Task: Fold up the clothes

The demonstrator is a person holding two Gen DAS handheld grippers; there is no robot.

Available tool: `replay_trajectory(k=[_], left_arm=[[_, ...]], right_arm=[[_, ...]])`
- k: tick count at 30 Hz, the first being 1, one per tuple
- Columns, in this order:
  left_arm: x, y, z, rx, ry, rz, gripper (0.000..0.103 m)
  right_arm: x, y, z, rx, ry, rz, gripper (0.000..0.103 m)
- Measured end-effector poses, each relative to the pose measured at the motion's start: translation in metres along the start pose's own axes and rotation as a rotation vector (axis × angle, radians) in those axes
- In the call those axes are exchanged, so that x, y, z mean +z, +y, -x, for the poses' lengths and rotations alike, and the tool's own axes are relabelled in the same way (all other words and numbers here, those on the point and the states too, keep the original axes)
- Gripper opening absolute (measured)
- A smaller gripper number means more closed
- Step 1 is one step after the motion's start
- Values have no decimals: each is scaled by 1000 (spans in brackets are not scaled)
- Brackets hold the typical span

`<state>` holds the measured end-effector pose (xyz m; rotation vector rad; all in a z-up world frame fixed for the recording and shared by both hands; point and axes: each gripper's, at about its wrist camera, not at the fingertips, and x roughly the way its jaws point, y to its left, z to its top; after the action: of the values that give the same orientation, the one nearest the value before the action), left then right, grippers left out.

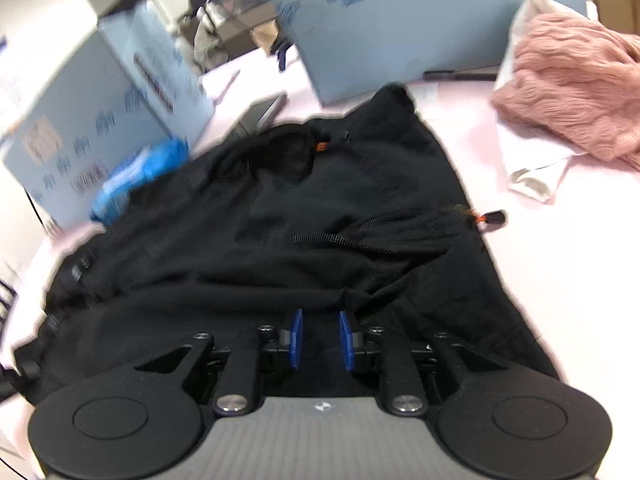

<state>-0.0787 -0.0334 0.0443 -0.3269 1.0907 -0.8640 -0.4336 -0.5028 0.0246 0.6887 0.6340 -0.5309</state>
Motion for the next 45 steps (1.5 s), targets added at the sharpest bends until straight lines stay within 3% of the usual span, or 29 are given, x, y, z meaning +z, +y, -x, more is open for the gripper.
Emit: replay_trajectory(k=[4,5,8,11,12,15,16,18,20,22,26,30,35,39,43,44,45], left_arm=[[12,-33,19,-46,-96,-86,18],[15,-51,18,-105,-108,-123,23],[12,-95,-12,-213,-51,-187,39],[-4,-120,-66,-182,87,-228,39],[-13,-126,-91,-113,147,-255,39],[-17,-120,-118,-9,222,-241,37],[-17,-118,-117,-9,225,-235,38],[4,-118,-100,-64,166,-241,39],[20,-118,-93,-68,106,-240,40],[44,-120,-94,-18,28,-223,40],[77,-132,-116,9,-35,-205,41],[92,-155,-147,-22,-21,-260,49],[103,-172,-188,82,-25,-302,52],[107,-174,-212,84,22,-299,52],[108,-174,-232,98,59,-301,52],[108,-174,-236,98,64,-295,52],[108,-174,-238,93,67,-293,52]], right_arm=[[7,-23,25,-14,-57,-24,23],[8,-26,26,-18,-59,-24,23],[7,-38,17,-44,-30,-33,24],[2,-41,-2,-94,-45,-2,28],[3,-40,-3,-100,-44,7,30],[18,-41,-3,-76,26,8,34],[26,-43,2,-56,43,-3,34],[37,-47,17,-14,6,-25,35],[52,-52,30,15,-73,-52,42],[68,-56,32,14,-124,-80,49],[97,-61,5,-18,-166,-135,54],[122,-62,-37,-33,-165,-192,61],[146,-71,-74,-62,-140,-259,71],[163,-71,-105,-87,-85,-244,78],[172,-61,-135,-121,-9,-163,77],[173,-57,-139,-124,-2,-134,65],[174,-54,-142,-121,2,-104,41]])
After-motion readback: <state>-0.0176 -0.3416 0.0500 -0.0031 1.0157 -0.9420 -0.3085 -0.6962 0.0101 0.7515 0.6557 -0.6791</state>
